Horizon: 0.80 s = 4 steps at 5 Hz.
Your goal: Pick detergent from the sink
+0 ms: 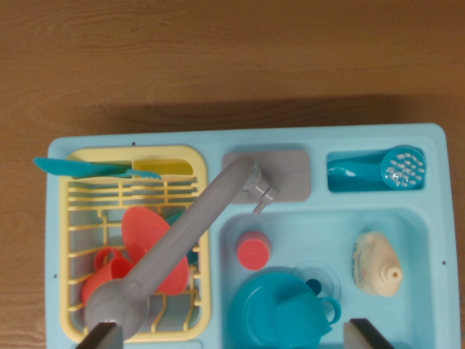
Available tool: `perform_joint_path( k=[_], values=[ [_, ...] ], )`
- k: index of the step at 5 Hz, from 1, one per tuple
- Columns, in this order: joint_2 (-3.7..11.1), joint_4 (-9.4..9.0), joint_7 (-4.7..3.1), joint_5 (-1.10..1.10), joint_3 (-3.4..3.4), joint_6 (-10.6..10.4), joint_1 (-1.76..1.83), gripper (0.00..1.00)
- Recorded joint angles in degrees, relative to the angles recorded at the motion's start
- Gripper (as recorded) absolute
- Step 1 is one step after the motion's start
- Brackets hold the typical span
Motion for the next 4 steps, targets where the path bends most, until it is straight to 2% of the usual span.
perform_joint_path(
  k=[1, 2, 3, 4],
  values=[
    [0.28, -0.76, -0.45, 0.04, -0.16, -1.0, -0.18, 0.00],
    [0.28, -0.76, -0.45, 0.04, -0.16, -1.0, -0.18, 0.00],
    [0.64, -1.73, -1.02, 0.10, -0.35, -2.2, -0.40, 0.00],
    [0.64, -1.73, -1.02, 0.10, -0.35, -2.2, -0.40, 0.00]
  ],
)
